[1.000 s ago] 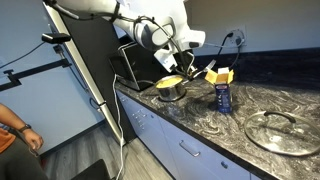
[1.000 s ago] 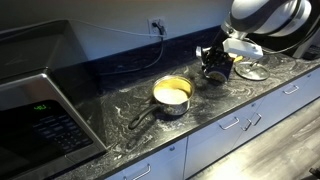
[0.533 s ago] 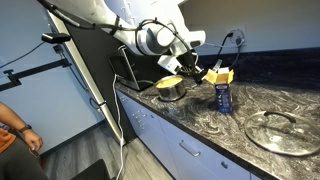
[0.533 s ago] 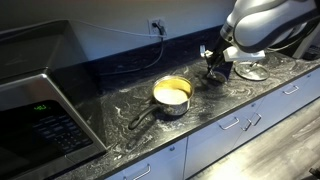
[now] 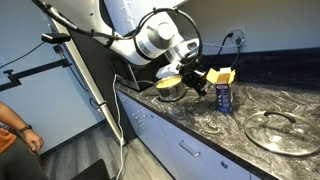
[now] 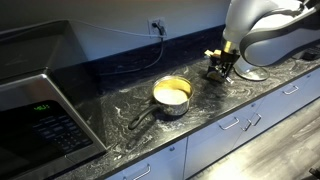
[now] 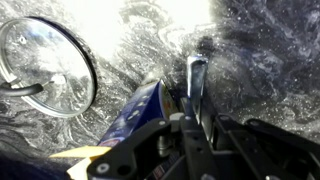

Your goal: Use the silver fork to stir the contents in the silver pot on the left.

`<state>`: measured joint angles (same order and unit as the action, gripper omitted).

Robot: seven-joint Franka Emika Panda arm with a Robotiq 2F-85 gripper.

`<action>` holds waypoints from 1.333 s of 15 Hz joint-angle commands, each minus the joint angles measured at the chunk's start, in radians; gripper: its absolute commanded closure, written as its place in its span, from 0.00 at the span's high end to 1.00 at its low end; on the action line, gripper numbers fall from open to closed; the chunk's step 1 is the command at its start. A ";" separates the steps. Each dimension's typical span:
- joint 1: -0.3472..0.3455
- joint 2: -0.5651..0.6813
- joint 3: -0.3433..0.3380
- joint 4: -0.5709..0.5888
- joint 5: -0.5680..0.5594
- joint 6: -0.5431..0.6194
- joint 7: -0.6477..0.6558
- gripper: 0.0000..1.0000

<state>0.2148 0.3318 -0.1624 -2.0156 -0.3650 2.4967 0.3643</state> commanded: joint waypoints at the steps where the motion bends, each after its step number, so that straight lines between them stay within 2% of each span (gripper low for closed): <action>1: -0.036 -0.037 0.065 -0.008 0.012 -0.092 -0.118 0.04; 6: -0.071 -0.013 0.122 0.016 0.055 -0.118 -0.210 0.04; 13: -0.106 0.058 0.192 0.088 0.218 -0.231 -0.311 0.04; 20: -0.091 0.137 0.193 0.164 0.233 -0.271 -0.277 0.04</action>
<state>0.1259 0.4358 0.0236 -1.9075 -0.1510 2.2859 0.0840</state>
